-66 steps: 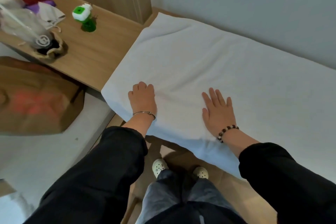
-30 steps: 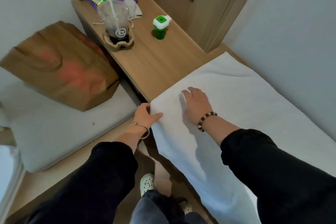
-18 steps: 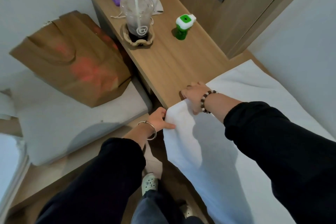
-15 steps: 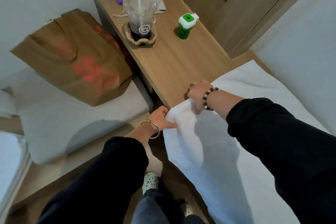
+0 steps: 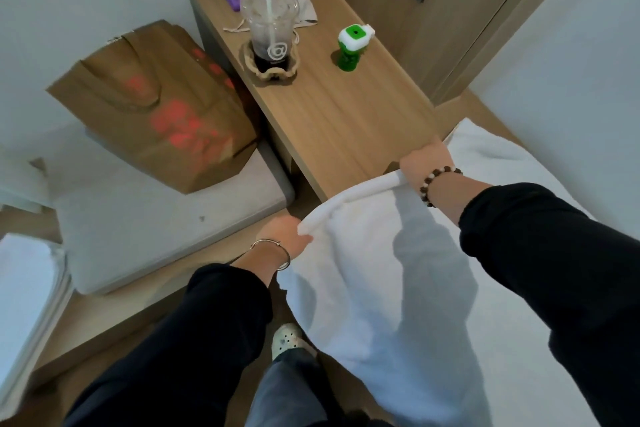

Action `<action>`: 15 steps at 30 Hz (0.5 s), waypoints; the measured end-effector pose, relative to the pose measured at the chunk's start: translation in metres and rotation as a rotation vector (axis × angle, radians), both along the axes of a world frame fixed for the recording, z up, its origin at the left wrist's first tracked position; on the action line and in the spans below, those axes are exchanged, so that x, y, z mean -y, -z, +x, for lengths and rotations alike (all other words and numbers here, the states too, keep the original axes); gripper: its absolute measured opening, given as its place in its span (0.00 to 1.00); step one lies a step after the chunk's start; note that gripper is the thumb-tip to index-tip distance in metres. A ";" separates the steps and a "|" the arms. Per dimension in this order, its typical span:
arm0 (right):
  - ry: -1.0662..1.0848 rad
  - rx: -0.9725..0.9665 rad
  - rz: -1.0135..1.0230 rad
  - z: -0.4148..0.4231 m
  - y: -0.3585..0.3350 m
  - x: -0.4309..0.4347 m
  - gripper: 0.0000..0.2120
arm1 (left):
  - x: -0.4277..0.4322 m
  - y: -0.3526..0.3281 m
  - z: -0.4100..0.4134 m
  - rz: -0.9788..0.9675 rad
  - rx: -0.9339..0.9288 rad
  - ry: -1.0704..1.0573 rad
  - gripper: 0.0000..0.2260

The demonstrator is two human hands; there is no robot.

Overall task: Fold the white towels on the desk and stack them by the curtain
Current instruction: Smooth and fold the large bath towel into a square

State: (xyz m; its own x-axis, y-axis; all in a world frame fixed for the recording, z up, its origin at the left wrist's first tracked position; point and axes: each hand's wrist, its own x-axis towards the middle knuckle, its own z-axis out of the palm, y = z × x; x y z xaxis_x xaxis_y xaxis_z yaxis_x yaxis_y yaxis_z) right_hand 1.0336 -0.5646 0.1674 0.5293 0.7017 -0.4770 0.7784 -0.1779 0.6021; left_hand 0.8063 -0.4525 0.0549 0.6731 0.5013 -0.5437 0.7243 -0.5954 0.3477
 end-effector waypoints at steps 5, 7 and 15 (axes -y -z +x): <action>0.009 0.018 0.105 -0.007 -0.028 0.046 0.10 | 0.035 -0.032 -0.015 0.113 0.118 -0.093 0.14; -0.007 0.035 0.145 -0.009 -0.046 0.071 0.11 | 0.054 -0.053 -0.020 0.180 0.138 -0.067 0.16; 0.047 0.099 0.362 -0.021 -0.109 0.198 0.11 | 0.168 -0.135 -0.039 0.201 0.245 -0.069 0.16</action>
State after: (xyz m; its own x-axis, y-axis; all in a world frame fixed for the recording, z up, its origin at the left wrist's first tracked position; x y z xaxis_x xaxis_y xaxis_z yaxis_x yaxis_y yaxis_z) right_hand 1.0124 -0.7623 0.2765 0.5960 0.7893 -0.1476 0.7054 -0.4269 0.5659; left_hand 0.7671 -0.6207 0.1903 0.7326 0.6311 -0.2550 0.6745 -0.6226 0.3969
